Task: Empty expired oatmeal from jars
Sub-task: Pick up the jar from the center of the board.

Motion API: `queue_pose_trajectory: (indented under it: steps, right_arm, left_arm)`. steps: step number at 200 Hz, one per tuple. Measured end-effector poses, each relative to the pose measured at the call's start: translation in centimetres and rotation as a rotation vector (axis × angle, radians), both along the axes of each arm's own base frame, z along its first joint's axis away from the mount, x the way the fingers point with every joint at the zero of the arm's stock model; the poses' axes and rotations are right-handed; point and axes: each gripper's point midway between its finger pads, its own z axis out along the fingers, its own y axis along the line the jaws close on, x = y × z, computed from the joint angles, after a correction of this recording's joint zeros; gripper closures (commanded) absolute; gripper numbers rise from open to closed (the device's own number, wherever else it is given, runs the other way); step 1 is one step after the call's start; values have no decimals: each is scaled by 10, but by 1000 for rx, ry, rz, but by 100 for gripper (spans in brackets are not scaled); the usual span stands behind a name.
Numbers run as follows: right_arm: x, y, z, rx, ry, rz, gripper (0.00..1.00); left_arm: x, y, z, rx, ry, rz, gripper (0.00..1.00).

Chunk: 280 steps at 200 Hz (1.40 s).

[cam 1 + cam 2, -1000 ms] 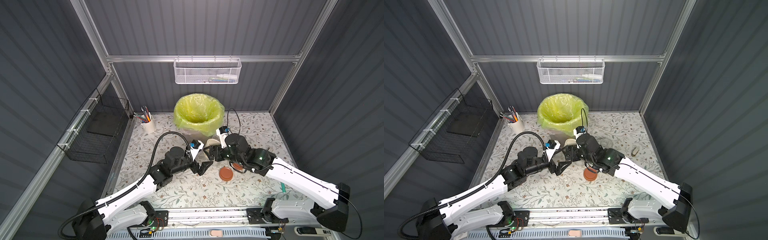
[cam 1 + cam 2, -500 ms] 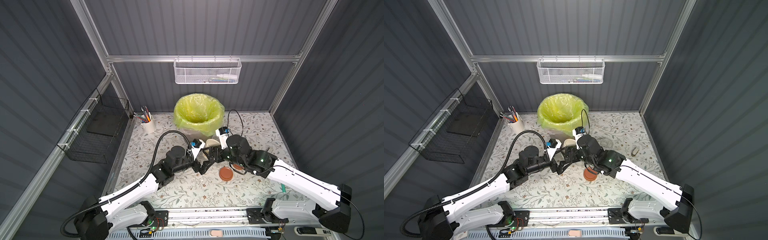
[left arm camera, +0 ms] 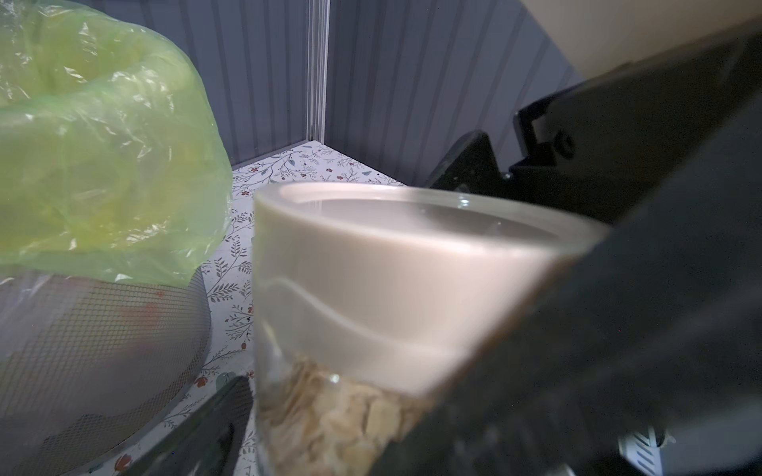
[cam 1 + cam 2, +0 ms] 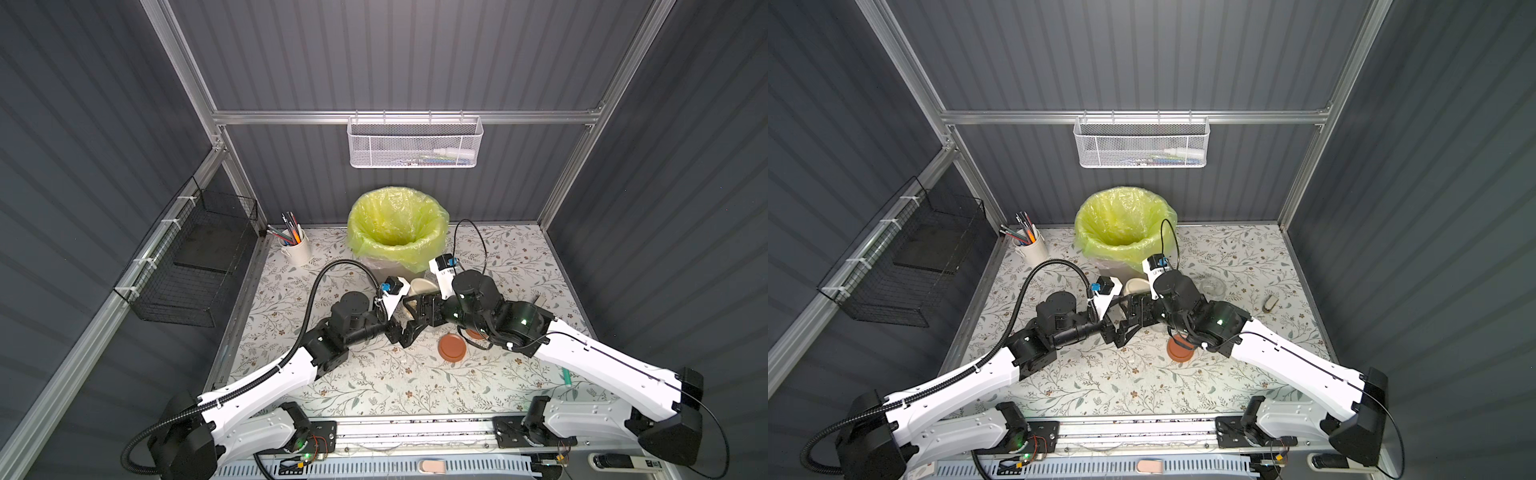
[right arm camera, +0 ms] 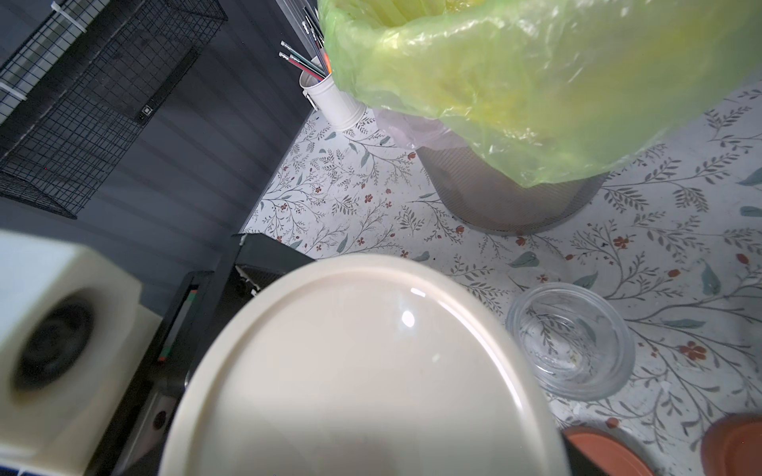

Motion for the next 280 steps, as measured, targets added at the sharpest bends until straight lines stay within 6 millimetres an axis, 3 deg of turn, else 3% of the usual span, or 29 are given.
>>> queue_pose_trajectory:
  steps: [198,257,280]
  right_arm:
    - [-4,9,8,29,-28,31,41]
    - [-1,9,5,20,-50,22,41]
    - [0,9,5,20,-58,15,39]
  left_arm:
    - [6,-1,6,-23,-17,24,1]
    - [5,-3,2,-19,-6,25,14]
    - [6,-4,2,-16,-8,32,26]
